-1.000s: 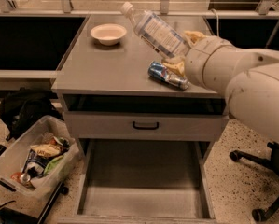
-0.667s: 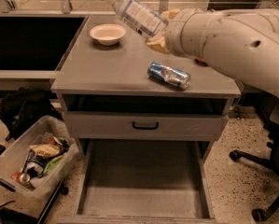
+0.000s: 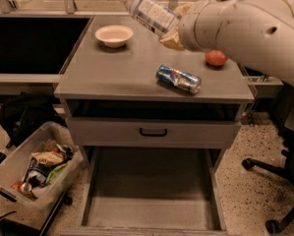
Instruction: Pick blue plastic bottle from middle drawer and place on counter
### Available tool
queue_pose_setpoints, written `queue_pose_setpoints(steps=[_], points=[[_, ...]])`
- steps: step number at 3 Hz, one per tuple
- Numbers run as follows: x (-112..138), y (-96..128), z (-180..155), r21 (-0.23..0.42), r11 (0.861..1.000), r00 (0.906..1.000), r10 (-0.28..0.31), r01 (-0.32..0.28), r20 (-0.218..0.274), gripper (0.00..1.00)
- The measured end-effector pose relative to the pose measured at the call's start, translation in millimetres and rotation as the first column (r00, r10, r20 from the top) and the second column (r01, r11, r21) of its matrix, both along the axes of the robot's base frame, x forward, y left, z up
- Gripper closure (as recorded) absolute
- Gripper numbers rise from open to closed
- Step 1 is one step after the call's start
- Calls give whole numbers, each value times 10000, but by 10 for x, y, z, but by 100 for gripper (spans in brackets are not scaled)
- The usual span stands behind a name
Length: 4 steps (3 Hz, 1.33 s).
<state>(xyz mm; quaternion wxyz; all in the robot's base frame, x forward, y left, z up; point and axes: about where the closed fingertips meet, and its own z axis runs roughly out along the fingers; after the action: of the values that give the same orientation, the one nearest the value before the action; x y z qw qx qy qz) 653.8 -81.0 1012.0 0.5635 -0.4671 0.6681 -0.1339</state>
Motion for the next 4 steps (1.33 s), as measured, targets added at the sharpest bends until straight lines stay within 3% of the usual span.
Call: queue_pose_setpoints(steps=[1,3,4], points=[[543,-156,-33,-817,9951,9958,-608,551,-684,100],[1373,-415,-24,-1795,9750,9698,-1633,1307,-1810,100],[1479,-502,-130,-1701,9795,9572,-1487,1080,-2485,100]])
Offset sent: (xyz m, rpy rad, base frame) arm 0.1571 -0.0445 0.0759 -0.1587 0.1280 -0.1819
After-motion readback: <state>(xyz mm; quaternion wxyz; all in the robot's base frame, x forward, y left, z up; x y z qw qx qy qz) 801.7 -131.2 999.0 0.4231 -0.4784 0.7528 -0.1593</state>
